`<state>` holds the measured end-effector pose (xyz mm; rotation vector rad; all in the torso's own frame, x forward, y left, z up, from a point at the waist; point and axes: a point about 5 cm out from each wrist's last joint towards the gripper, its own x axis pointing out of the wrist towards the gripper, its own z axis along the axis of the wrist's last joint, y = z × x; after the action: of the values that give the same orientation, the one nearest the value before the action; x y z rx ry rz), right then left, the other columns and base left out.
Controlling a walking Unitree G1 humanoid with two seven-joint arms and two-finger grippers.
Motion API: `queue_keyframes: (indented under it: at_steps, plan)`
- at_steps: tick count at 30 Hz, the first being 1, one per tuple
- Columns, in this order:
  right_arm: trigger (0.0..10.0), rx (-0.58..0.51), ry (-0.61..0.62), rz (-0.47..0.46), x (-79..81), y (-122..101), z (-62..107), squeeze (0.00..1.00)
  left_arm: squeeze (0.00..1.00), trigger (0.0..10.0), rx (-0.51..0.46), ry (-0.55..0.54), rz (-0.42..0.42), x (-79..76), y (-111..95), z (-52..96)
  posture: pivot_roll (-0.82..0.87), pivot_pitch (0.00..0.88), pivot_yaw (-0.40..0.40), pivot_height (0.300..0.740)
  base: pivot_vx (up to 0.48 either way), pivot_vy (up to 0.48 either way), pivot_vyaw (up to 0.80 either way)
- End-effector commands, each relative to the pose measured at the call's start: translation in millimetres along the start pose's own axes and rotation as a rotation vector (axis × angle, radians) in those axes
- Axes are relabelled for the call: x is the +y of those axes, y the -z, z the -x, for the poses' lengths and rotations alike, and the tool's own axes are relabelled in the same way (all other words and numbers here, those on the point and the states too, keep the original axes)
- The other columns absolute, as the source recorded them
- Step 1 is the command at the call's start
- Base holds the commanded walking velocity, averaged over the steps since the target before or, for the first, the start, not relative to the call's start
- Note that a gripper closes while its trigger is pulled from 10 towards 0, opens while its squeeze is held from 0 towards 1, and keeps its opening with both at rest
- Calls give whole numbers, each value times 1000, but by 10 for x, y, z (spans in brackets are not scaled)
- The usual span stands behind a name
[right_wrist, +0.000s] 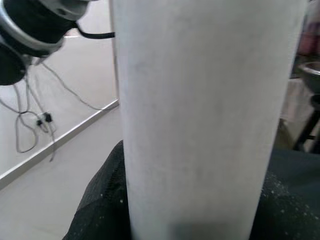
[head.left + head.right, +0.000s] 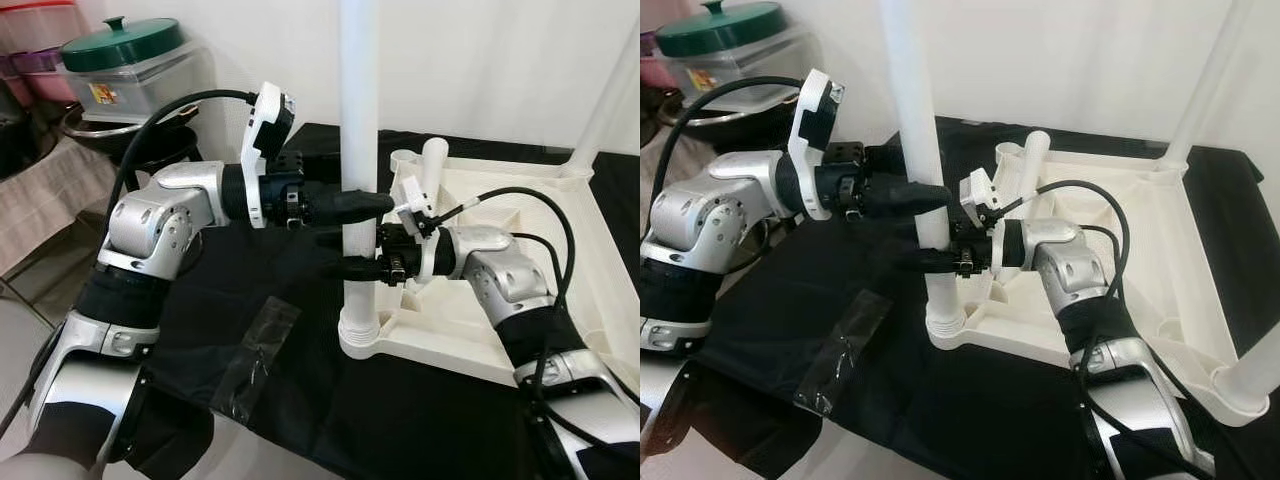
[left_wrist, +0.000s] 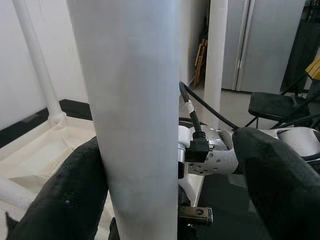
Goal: Building children table
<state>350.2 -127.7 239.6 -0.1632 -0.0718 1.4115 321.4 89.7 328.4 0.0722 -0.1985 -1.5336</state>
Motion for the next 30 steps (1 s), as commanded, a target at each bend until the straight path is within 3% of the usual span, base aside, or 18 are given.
queue_keyframes:
  at_steps: [1,3,4,5,6,7,8,9,10,11,14,20,26,27,30]
  plan:
    - [0,18,195,-4,-99,62,148,0,1000,10000,0,120,39,-90,40,-77,40,60,52,740,0,0,0]
    - [0,17,258,-6,-42,118,118,0,1000,10000,1,70,32,-48,45,-61,38,59,38,740,0,0,0]
    - [0,22,328,-23,39,186,65,0,0,10000,13,34,21,-21,58,-43,38,61,34,740,0,0,0]
    - [0,22,328,-23,39,186,65,0,0,10000,13,34,21,-21,58,-43,38,61,34,740,0,0,0]
    - [0,60,531,-37,153,347,-67,0,0,10000,18,8,15,-12,65,-18,42,61,10,740,0,0,0]
    - [0,53,861,-178,404,589,-214,0,0,10000,13,-12,21,-6,66,13,45,69,10,740,0,0,0]
    - [0,53,861,-178,404,589,-214,0,0,10000,13,-12,21,-6,66,13,45,69,10,740,0,0,0]
    - [0,93,1016,-286,665,771,-296,0,0,10000,8,-22,30,-2,63,38,52,76,16,740,0,0,0]
    - [0,93,1016,-286,665,771,-296,0,0,10000,8,-22,30,-2,63,38,52,76,16,740,0,0,0]
    - [0,104,1103,-354,833,886,-379,0,0,10000,7,-33,34,9,75,52,41,62,33,740,0,0,0]
    - [0,82,1074,-307,834,876,-487,0,0,10000,5,-44,33,28,92,31,34,48,34,740,0,0,0]
    - [0,74,1061,-274,738,858,-519,0,0,10000,-13,-65,29,59,94,-8,30,45,33,740,0,0,0]
    - [0,83,1083,-280,804,821,-552,0,0,10000,-17,-81,38,69,109,-15,30,40,38,740,0,0,0]
    - [0,91,1109,-282,843,791,-567,0,0,0,-14,-73,46,62,116,-15,30,38,42,740,0,0,0]
    - [0,95,1129,-283,865,763,-578,0,0,0,-12,-67,52,57,119,-16,28,37,44,740,0,0,0]
